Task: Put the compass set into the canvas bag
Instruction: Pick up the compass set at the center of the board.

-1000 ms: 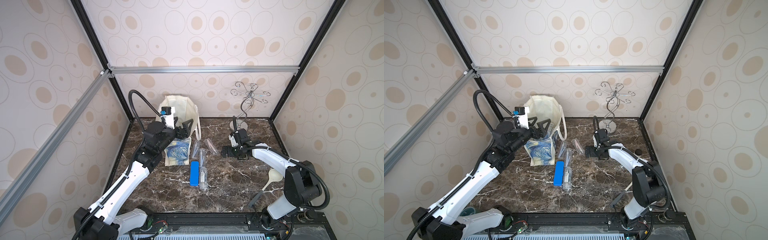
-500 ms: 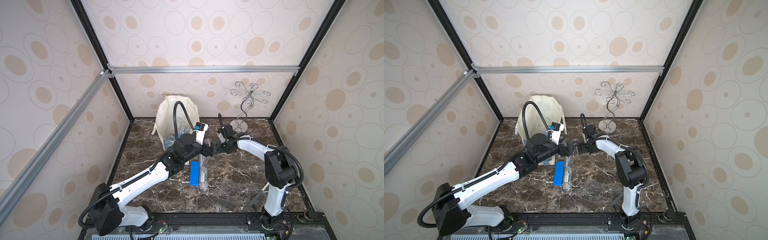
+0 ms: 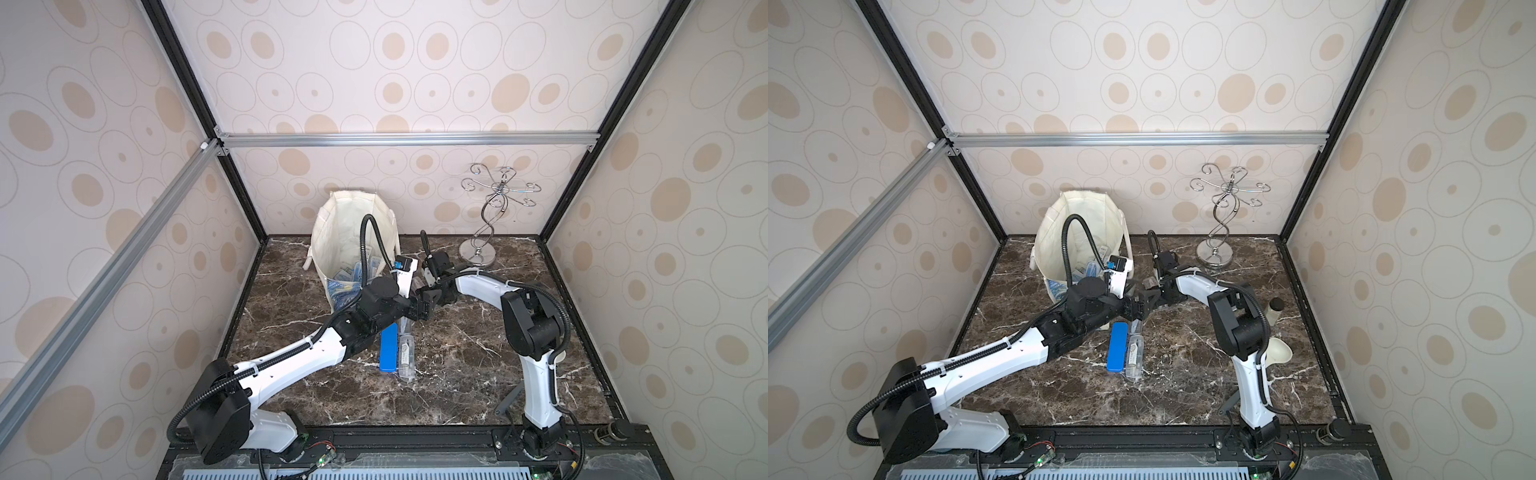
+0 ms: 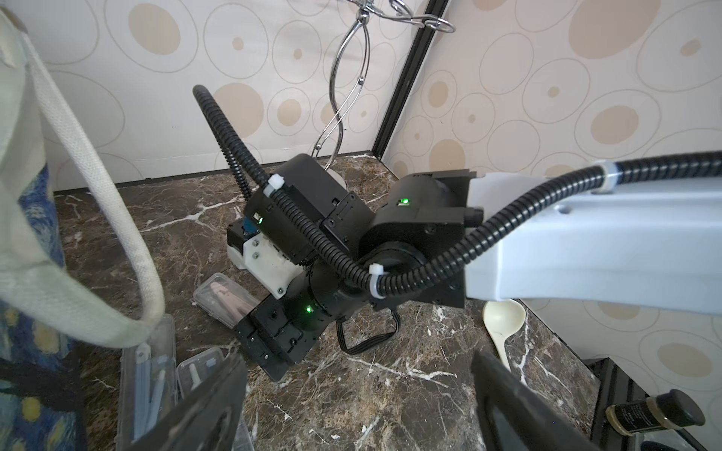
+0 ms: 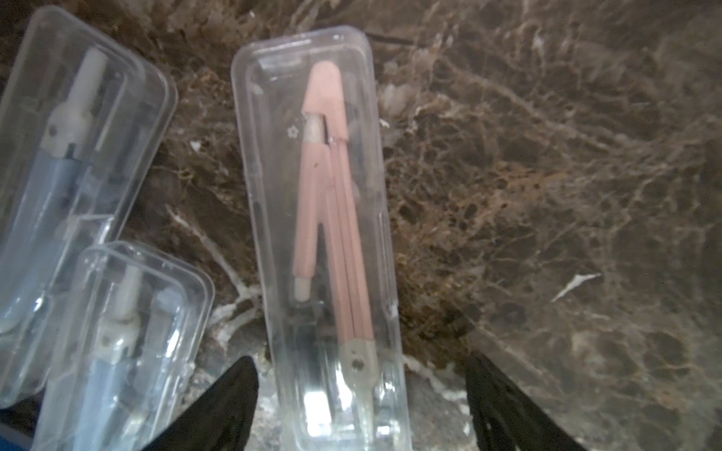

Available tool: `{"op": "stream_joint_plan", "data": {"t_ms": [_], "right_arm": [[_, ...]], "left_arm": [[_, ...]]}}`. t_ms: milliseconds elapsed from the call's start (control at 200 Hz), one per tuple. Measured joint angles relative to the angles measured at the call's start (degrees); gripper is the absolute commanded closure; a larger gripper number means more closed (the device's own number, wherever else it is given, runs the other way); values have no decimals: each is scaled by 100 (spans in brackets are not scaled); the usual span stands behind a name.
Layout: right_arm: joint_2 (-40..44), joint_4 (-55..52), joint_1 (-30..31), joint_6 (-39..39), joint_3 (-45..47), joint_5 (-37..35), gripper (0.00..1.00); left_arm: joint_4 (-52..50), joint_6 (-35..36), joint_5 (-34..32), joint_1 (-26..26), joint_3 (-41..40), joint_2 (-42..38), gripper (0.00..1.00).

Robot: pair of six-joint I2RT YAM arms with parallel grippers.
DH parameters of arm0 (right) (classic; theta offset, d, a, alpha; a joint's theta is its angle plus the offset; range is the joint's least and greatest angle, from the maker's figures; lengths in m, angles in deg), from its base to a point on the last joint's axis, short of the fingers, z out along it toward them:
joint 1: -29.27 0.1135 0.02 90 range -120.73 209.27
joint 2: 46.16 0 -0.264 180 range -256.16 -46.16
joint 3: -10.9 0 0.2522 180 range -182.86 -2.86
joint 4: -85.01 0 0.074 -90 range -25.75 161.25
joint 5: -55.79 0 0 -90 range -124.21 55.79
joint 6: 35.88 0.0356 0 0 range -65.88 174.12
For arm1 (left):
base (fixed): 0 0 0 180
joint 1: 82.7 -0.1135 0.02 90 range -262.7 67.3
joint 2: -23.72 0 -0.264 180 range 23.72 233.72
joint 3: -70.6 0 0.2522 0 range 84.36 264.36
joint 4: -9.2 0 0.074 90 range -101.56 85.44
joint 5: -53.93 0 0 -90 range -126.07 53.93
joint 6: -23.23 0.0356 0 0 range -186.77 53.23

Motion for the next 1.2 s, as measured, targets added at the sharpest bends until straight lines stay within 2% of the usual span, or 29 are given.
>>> {"op": "stream_joint_plan", "data": {"t_ms": [320,375,480,655,955,1200], "right_arm": [[-133,55,17,-136,-101,-188,26],[-146,57,39,-157,-109,-254,31],[-157,90,83,-203,-109,-345,45],[-157,118,136,-234,-107,-378,50],[72,264,120,-109,245,-348,51],[909,317,-144,269,1113,302,51]], "left_arm": [[7,-7,-212,2,-31,-2,9],[7,-4,-234,2,-31,-2,9],[7,-4,-291,2,-31,-2,9],[4,-4,-317,2,-31,-2,9],[-7,-2,-319,2,-28,11,9],[-20,-2,-297,2,72,205,3]]}}
